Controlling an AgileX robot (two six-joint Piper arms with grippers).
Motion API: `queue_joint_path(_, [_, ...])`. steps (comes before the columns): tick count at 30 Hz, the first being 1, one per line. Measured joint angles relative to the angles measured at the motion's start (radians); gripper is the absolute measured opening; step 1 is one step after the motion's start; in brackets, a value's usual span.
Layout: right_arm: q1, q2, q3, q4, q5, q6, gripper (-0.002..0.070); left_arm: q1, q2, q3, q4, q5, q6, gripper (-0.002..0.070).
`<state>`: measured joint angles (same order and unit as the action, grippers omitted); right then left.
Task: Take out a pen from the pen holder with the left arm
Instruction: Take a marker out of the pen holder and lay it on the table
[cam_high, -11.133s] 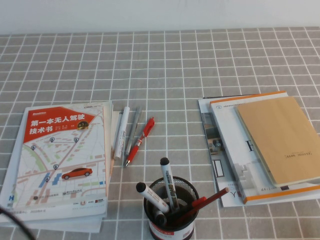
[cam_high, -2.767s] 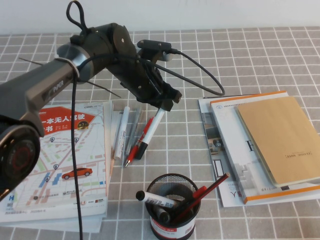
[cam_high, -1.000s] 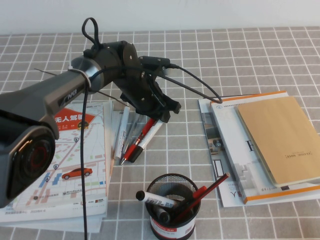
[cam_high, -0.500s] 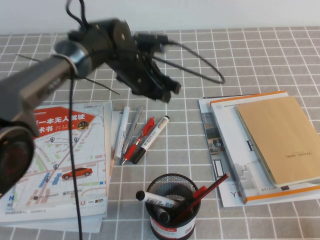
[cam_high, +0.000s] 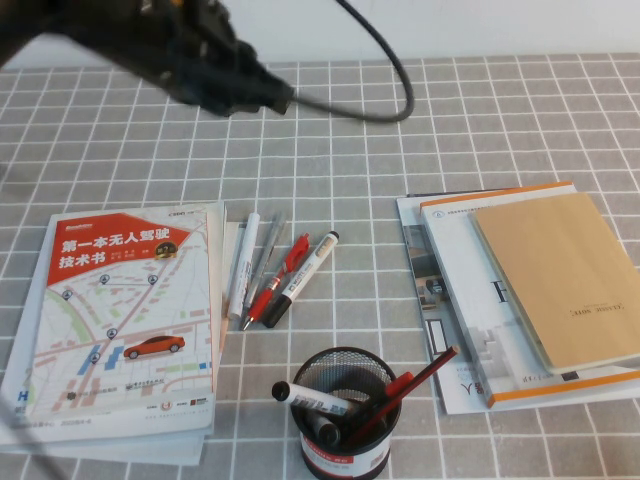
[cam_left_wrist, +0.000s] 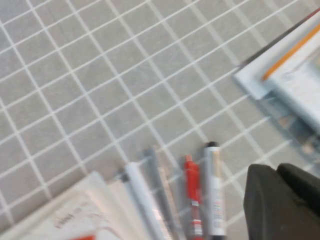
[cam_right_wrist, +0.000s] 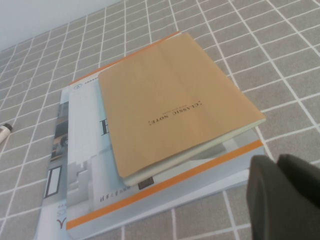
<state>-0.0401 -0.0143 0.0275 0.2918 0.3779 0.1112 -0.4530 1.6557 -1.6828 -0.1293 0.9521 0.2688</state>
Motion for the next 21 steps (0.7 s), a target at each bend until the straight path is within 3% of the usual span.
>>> queue_joint_path(5, [0.0,0.0,0.0,0.0,0.0,0.0,-0.0013,0.0,-0.242,0.327,-0.116,-0.203,0.014,0.0001])
queue_joint_path(12, [0.0,0.0,0.0,0.0,0.0,0.0,-0.0013,0.0,-0.554,0.707,-0.145,-0.377,0.026,0.0001])
queue_joint_path(21, [0.0,0.0,0.0,0.0,0.0,0.0,-0.0013,0.0,-0.714,0.878,-0.107,-0.446,0.028,0.0])
